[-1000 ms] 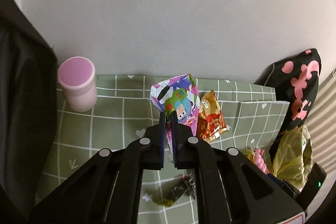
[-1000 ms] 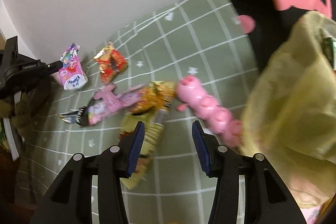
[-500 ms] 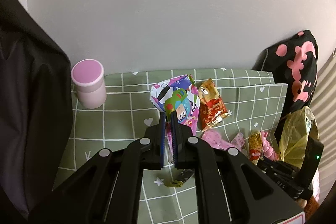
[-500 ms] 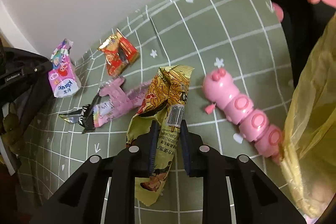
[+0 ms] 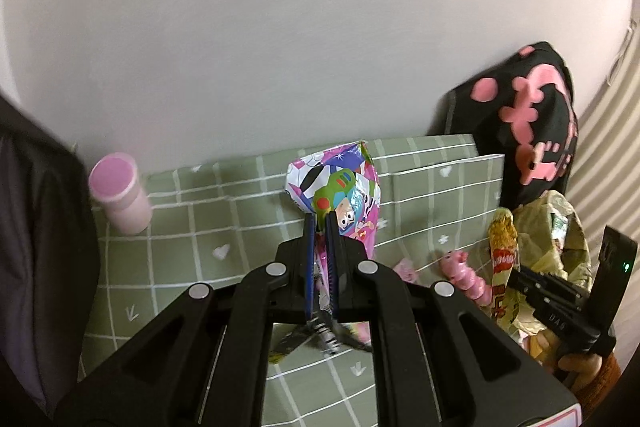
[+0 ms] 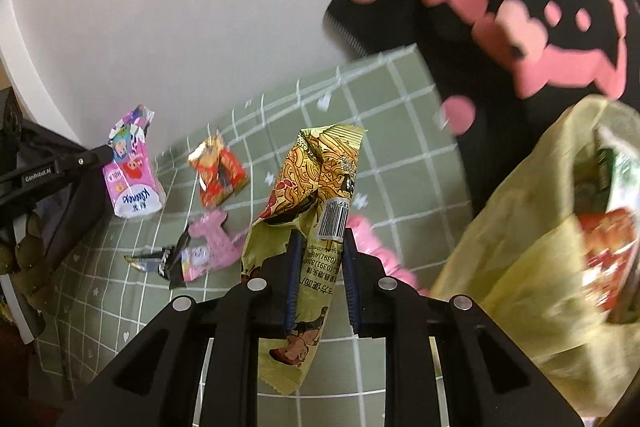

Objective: Collect trash
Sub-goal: 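Carry tissue pack and snack bar to the trash bag and open both tools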

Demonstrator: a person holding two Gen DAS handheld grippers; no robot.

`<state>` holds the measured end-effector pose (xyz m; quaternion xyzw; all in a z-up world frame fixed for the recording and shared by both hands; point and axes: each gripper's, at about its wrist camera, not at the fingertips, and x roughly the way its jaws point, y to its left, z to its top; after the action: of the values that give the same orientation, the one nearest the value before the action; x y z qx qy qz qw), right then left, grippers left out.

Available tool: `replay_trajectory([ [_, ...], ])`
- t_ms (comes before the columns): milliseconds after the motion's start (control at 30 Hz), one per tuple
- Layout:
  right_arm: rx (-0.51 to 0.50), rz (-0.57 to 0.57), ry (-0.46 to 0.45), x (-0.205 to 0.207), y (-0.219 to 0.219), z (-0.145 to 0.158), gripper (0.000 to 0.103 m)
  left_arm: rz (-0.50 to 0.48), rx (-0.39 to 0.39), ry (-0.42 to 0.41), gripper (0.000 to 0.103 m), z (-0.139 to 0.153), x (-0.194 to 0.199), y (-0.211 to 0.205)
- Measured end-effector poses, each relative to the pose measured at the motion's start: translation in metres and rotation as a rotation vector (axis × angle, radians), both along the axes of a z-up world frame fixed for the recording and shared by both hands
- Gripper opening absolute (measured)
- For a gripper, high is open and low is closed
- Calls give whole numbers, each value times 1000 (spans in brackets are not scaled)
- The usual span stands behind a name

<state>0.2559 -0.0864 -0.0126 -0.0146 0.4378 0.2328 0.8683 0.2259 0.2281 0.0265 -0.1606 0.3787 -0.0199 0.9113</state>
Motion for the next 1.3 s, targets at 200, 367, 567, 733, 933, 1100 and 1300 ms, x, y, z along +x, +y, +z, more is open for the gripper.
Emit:
replay_trajectory([
  [200,-1,-42,-93,4,-26,40,20,-93,12,-77,5,35,11,-35],
  [367,-13,-86,-180,3,-51,75,19,-180,8,-134,5,60,20,-70],
  [567,-23,-163,-263,-2,-86,106,19,-295,0,-181,5,82,28,-118],
  [733,-41,-226,-317,-10,-117,125,20,-388,-19,-204,5,95,35,-159],
  [933,-66,-312,-359,-18,-160,137,20,-496,-33,-212,5,103,45,-215],
  [1100,-83,-392,-358,-19,-199,139,20,-568,-39,-197,5,101,53,-255],
  [1300,-94,-458,-357,-21,-231,139,20,-618,-46,-170,5,93,67,-294],
])
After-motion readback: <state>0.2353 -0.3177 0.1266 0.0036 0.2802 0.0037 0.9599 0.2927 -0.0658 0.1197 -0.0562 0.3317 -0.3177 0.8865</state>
